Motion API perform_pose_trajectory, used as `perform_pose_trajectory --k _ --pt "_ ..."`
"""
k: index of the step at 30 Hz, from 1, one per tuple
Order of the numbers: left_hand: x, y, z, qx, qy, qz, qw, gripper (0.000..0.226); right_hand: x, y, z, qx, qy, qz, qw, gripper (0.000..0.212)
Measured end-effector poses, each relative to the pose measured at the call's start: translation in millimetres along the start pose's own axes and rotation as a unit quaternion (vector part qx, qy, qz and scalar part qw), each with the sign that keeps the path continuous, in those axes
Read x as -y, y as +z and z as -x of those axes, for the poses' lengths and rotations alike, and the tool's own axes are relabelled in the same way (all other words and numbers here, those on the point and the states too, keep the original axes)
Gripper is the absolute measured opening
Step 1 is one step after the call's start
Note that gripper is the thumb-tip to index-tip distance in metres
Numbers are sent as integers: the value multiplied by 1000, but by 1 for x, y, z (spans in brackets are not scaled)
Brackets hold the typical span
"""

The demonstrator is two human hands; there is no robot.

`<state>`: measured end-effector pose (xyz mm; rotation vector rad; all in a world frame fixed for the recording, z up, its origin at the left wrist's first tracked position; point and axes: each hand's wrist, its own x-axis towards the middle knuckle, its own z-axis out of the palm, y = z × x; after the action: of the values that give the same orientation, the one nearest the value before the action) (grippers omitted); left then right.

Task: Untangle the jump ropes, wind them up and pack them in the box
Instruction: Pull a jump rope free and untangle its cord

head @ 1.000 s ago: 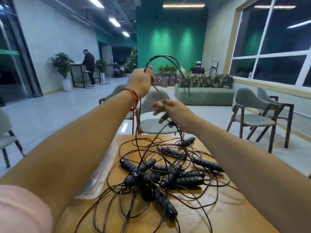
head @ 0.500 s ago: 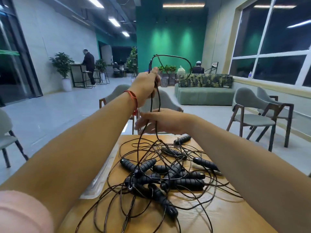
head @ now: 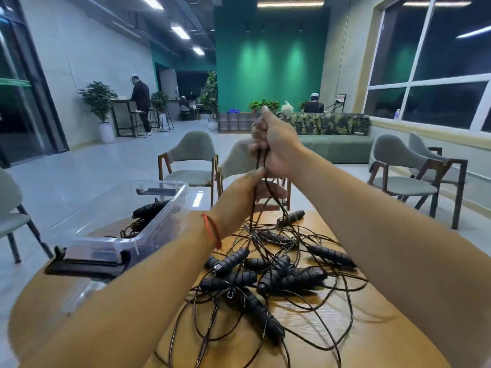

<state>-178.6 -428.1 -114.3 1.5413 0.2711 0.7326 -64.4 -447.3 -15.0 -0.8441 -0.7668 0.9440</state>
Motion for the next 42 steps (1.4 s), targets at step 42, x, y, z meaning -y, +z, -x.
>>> perform_pose_trajectory --k 42 --pt "-70 -30 -51 -115 60 -136 982 35 -37 -98 36 170 -29 244 954 8"
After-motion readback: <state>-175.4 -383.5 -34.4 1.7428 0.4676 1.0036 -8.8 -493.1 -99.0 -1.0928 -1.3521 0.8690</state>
